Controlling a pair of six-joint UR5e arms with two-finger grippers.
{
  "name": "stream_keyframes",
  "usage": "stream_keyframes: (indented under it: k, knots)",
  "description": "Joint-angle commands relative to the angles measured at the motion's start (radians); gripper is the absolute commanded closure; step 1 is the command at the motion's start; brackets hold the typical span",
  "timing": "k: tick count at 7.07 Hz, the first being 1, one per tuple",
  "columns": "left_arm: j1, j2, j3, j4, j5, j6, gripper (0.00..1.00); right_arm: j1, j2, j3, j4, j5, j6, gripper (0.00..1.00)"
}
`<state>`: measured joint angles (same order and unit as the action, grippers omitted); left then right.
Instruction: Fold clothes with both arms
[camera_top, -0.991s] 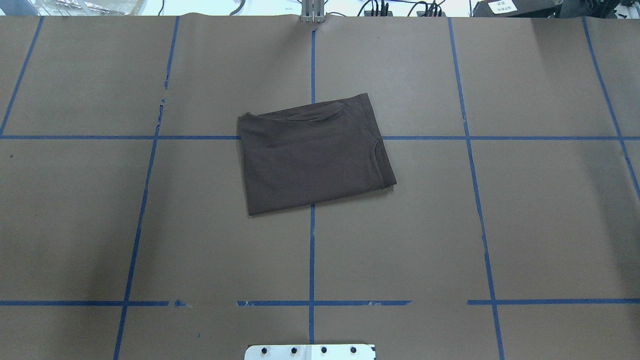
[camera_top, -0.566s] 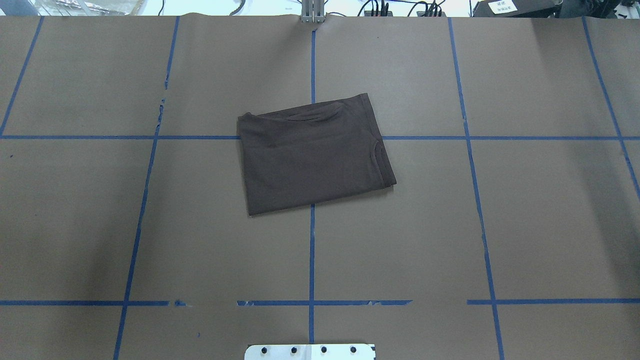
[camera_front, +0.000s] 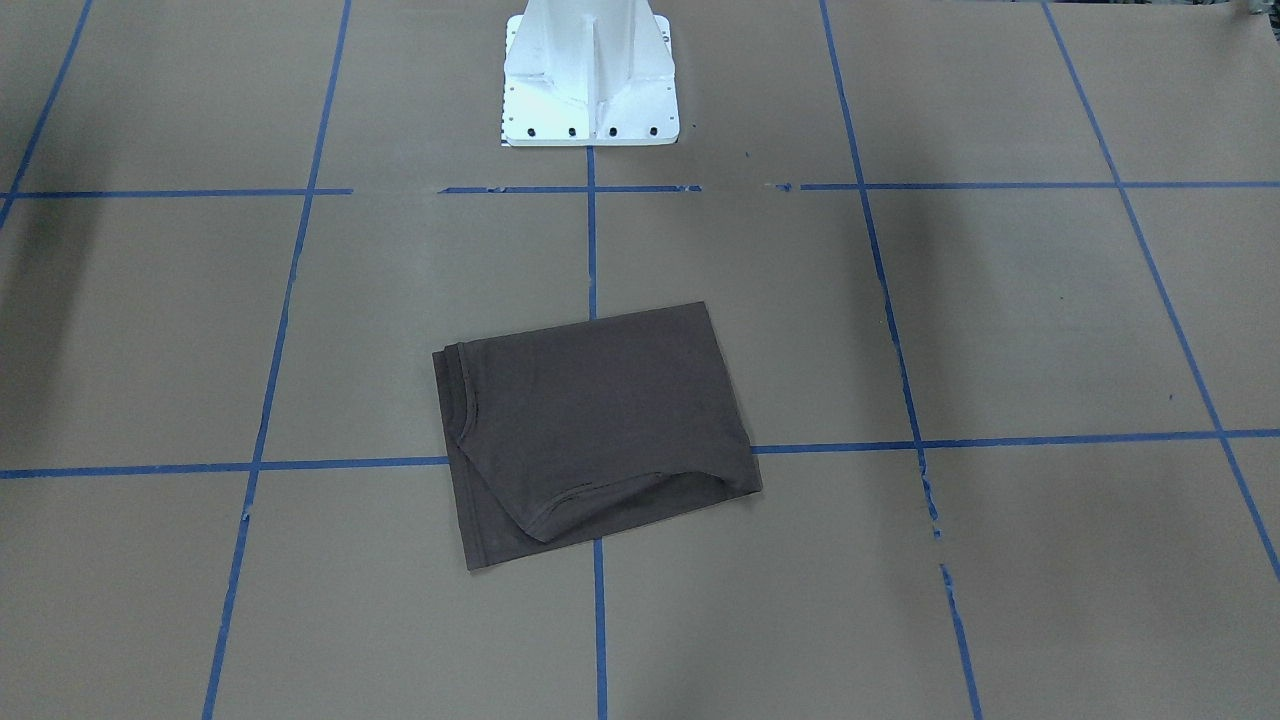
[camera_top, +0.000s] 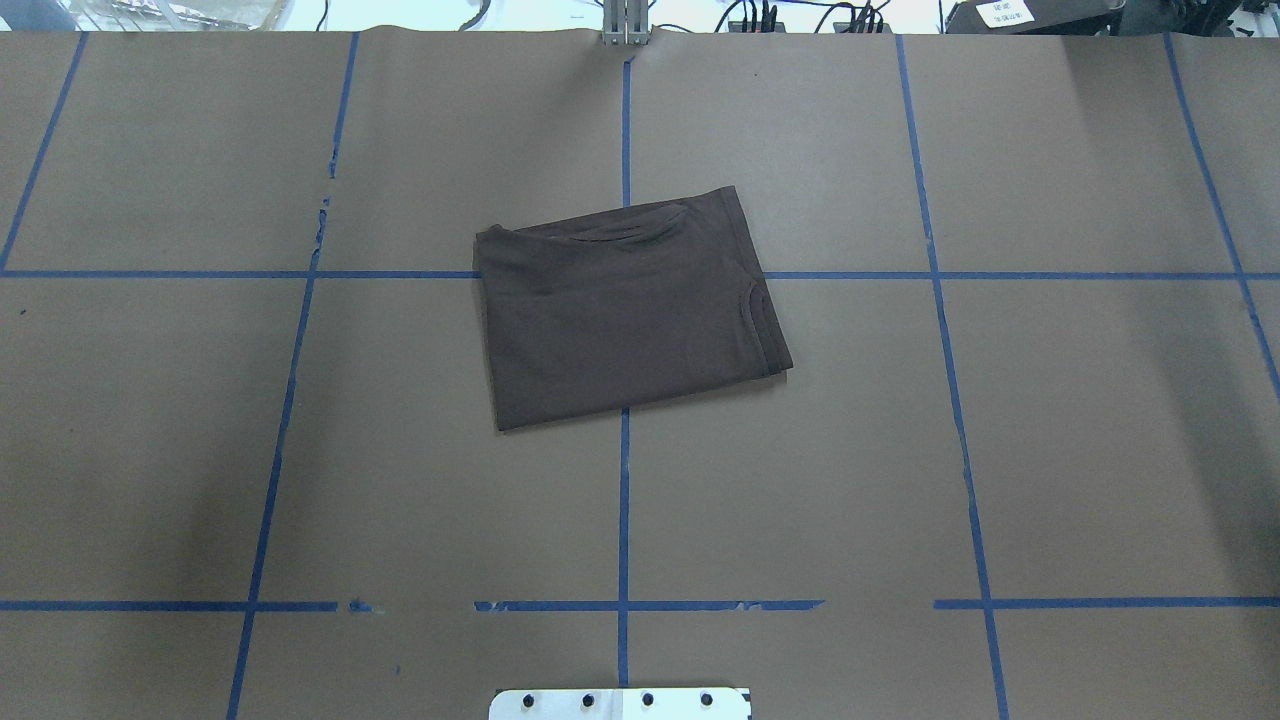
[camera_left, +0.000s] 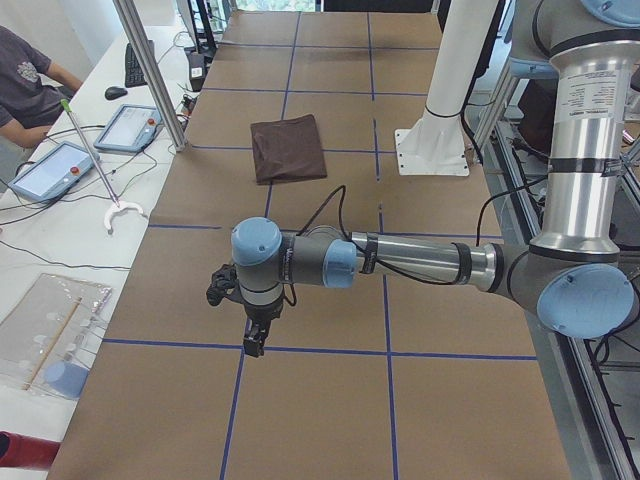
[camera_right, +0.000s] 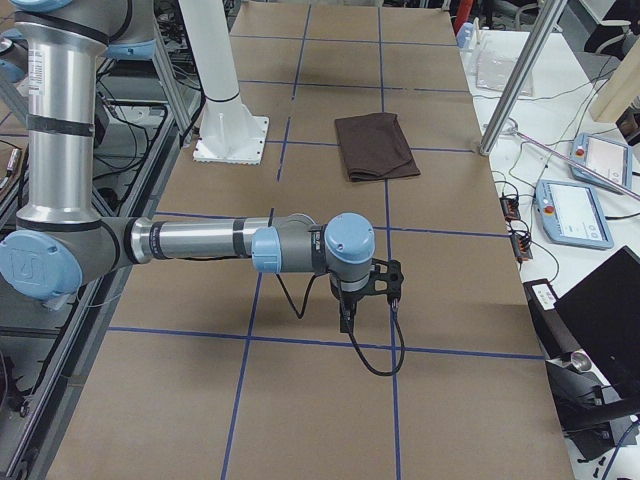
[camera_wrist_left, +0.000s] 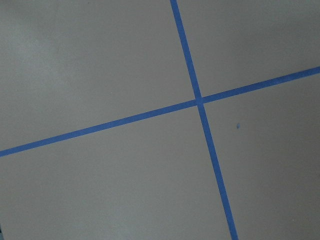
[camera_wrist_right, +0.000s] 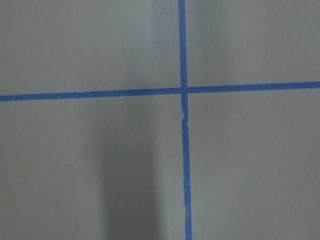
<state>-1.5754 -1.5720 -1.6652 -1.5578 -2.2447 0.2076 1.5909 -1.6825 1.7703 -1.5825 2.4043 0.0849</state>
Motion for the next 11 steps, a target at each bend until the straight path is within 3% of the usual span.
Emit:
stream_keyframes:
  k: [1, 3, 4, 11]
  knots:
    - [0.0, 0.0, -0.005, 0.001, 0.001, 0.0, 0.0, 0.0, -0.006, -0.009, 0.001, -0.001, -0.001, 0.0]
    - [0.0, 0.0, -0.005, 0.002, -0.001, -0.046, 0.0, 0.0, -0.006, -0.017, 0.002, -0.005, -0.001, 0.0]
    - [-0.002, 0.0, -0.011, -0.002, -0.004, -0.22, 0.0, 0.0, -0.006, -0.017, 0.002, -0.002, -0.001, 0.0]
    - [0.0, 0.006, -0.031, -0.002, -0.016, -0.237, 0.0, 0.0, -0.005, -0.017, 0.002, -0.001, -0.001, 0.0]
